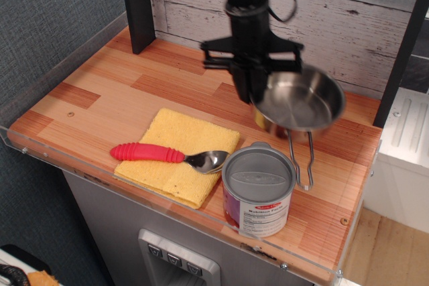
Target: Move pot to the left of the yellow cloth
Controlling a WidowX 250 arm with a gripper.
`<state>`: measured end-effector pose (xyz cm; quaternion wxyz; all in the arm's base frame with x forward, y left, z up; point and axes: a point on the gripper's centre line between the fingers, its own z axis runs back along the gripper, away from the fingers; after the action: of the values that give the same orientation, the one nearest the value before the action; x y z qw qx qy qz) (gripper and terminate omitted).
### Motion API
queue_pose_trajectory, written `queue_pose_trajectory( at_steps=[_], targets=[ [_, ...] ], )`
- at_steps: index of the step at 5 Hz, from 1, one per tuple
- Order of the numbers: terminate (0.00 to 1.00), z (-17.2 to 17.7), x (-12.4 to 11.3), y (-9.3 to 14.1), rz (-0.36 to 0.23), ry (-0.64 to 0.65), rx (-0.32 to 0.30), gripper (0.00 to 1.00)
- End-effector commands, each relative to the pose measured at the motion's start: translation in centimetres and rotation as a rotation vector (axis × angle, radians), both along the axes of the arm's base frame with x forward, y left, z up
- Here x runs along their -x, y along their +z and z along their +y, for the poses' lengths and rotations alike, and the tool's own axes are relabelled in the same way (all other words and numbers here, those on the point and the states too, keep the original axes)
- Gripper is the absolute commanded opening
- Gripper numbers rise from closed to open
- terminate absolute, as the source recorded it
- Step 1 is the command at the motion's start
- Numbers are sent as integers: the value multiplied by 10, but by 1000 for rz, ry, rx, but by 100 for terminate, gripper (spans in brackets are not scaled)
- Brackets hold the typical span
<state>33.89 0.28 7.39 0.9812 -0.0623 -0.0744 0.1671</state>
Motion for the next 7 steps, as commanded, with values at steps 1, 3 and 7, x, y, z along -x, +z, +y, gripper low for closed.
queue_pose_trajectory(
  at_steps=[1, 3, 7],
  targets=[
    [0, 46, 20, 41, -44, 412, 65, 0],
    [0, 93, 48, 45, 27, 659, -34, 0],
    [0, 151, 97, 13, 146, 1252, 21, 0]
  ],
)
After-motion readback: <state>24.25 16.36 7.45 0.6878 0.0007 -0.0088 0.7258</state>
